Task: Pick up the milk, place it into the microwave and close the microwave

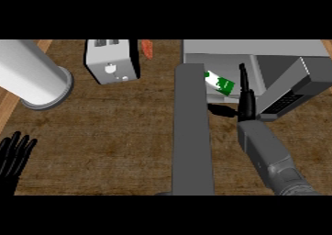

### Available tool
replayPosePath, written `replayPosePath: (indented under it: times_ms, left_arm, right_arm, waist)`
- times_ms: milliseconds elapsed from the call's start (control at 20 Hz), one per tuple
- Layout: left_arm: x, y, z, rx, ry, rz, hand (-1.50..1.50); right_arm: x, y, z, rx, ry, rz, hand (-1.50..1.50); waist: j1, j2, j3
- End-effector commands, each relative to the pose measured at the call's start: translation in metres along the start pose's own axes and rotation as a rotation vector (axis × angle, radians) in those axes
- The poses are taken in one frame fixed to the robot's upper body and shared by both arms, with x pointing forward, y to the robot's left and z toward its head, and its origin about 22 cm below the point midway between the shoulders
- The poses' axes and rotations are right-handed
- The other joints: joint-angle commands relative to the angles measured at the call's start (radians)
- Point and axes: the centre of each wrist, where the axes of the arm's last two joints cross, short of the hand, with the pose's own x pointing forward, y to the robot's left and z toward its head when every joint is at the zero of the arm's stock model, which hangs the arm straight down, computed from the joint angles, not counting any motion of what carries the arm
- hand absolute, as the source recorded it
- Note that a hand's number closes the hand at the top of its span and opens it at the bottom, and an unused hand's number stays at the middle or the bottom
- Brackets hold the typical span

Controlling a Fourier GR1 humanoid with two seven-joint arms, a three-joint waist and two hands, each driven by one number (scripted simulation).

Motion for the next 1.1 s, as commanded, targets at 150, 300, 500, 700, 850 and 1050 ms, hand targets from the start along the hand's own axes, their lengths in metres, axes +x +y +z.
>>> replayPosePath:
  times_ms: [150,300,500,700,850,1050]
  left_arm:
    - [-0.006,-0.03,0.006,-0.111,0.013,0.089,-1.5]
    - [-0.004,-0.025,-0.003,-0.155,0.021,0.109,-1.5]
    - [0.0,-0.041,0.002,-0.212,0.007,0.113,-1.5]
    - [-0.005,-0.043,-0.004,-0.307,0.028,0.119,-1.5]
    - [0.001,-0.058,-0.016,-0.365,0.038,0.1,-1.5]
    - [-0.004,-0.081,-0.05,-0.38,0.027,0.059,1.5]
  right_arm:
    - [-0.024,0.009,0.056,0.088,0.011,-0.245,-1.5]
    - [-0.017,0.017,0.053,0.141,0.015,-0.326,-1.5]
    - [-0.024,0.015,0.08,0.157,-0.022,-0.365,-1.5]
    - [-0.042,-0.002,0.125,0.163,-0.012,-0.421,-1.5]
    - [-0.038,-0.01,0.145,0.125,-0.014,-0.383,-1.5]
    - [-0.039,-0.042,0.165,0.097,-0.021,-0.487,-1.5]
  waist:
    - [-0.032,-0.013,-0.001]
    - [-0.038,-0.015,-0.002]
    - [-0.039,-0.018,-0.003]
    - [-0.048,-0.018,-0.003]
    - [-0.056,-0.022,-0.004]
    - [-0.061,-0.017,-0.003]
